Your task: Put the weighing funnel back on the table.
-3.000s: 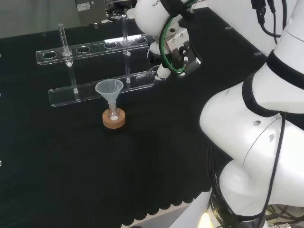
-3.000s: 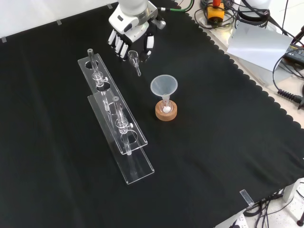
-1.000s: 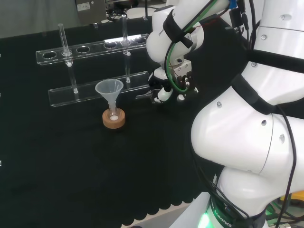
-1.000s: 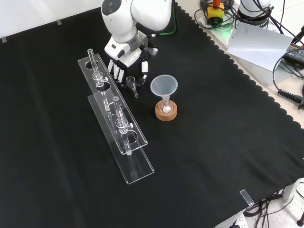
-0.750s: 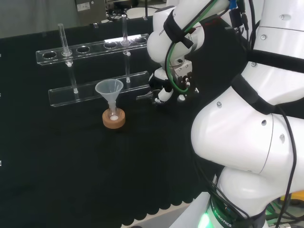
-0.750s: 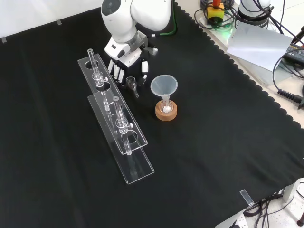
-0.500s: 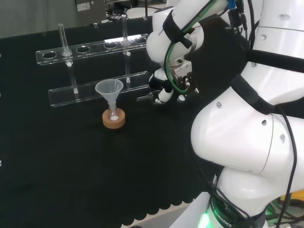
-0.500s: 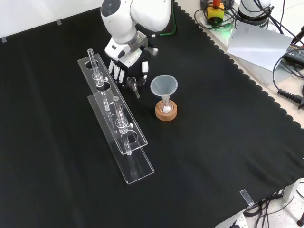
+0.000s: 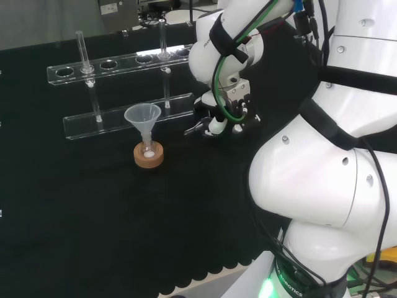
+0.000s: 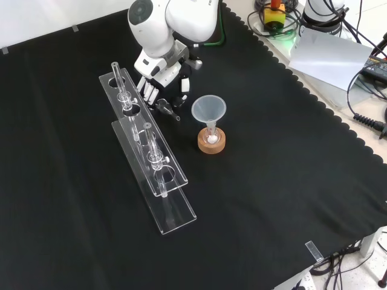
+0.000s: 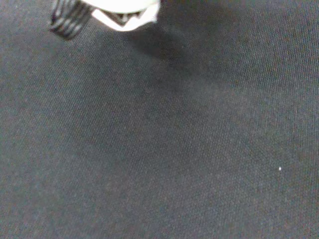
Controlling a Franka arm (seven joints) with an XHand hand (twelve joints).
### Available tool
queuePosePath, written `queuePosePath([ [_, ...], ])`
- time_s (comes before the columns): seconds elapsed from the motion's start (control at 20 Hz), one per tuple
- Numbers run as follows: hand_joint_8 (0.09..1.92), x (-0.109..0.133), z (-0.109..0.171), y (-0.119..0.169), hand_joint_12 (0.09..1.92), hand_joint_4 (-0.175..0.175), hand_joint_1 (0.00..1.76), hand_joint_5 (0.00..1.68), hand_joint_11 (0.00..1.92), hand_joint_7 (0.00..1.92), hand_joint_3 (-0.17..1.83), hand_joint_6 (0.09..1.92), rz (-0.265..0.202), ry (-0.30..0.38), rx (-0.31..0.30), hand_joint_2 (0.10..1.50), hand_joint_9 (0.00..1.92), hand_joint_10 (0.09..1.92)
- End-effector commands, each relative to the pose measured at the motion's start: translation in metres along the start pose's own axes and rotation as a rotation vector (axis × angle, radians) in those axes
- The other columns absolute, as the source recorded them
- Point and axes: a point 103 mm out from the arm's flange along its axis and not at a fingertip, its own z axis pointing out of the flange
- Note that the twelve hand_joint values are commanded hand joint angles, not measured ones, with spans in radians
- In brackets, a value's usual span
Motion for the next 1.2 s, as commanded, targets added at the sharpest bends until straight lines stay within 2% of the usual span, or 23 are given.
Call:
queuePosePath([
  [0.05, 0.8, 0.0, -0.005, -0.005, 1.37, -0.035, 0.89, 0.29, 0.28, 0.34, 0.7, 0.27, 0.008, -0.001, 0.026, 0.65, 0.64, 0.69],
  [0.15, 0.79, 0.002, -0.009, -0.007, 1.37, -0.035, 0.88, 0.27, 0.27, 0.31, 0.7, 0.18, 0.005, -0.003, 0.022, 0.64, 0.62, 0.7],
  [0.45, 0.78, 0.002, -0.031, -0.02, 1.38, -0.033, 0.86, 0.26, 0.26, 0.28, 0.68, 0.1, 0.006, -0.006, -0.033, 0.64, 0.61, 0.69],
  [0.75, 0.78, 0.005, -0.061, -0.04, 1.38, -0.033, 0.86, 0.28, 0.26, 0.29, 0.68, 0.09, 0.014, -0.019, -0.09, 0.64, 0.61, 0.69],
  [1.2, 0.77, 0.018, -0.099, -0.076, 1.38, -0.034, 0.83, 0.33, 0.28, 0.3, 0.68, 0.09, 0.026, -0.032, -0.141, 0.66, 0.62, 0.69],
])
